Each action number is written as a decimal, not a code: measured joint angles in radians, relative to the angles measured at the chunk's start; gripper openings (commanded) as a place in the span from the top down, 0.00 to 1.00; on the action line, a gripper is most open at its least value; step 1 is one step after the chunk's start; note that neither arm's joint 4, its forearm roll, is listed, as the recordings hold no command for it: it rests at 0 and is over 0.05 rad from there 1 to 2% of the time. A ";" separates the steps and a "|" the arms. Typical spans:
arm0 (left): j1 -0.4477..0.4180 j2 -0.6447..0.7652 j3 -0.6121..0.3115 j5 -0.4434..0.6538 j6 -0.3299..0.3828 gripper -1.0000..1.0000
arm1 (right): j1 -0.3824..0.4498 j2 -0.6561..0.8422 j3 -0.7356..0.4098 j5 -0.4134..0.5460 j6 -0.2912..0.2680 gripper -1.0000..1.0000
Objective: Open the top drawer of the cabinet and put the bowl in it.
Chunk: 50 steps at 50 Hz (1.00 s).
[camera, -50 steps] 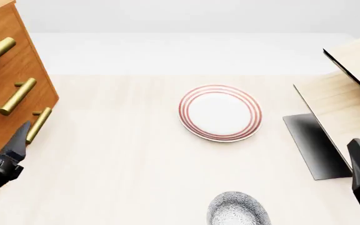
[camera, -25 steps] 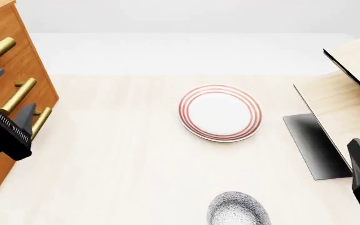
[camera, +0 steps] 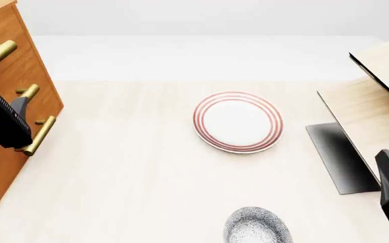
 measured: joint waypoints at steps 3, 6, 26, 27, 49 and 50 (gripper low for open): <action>0.009 0.014 -0.010 -0.004 0.005 0.00 | 0.000 0.000 0.000 0.000 0.000 0.00; 0.019 0.026 -0.020 -0.008 0.012 0.00 | 0.000 0.000 0.000 0.000 0.000 0.00; 0.076 0.077 -0.042 -0.036 0.037 0.00 | 0.000 0.000 0.000 0.000 0.000 0.00; 0.078 0.079 -0.042 -0.038 0.037 0.00 | 0.000 0.000 0.000 0.000 0.000 0.00; 0.132 0.121 -0.048 -0.067 0.033 0.00 | 0.000 0.000 0.000 0.000 0.000 0.00; 0.134 0.122 -0.049 -0.066 0.032 0.00 | 0.000 0.000 0.000 0.000 0.000 0.00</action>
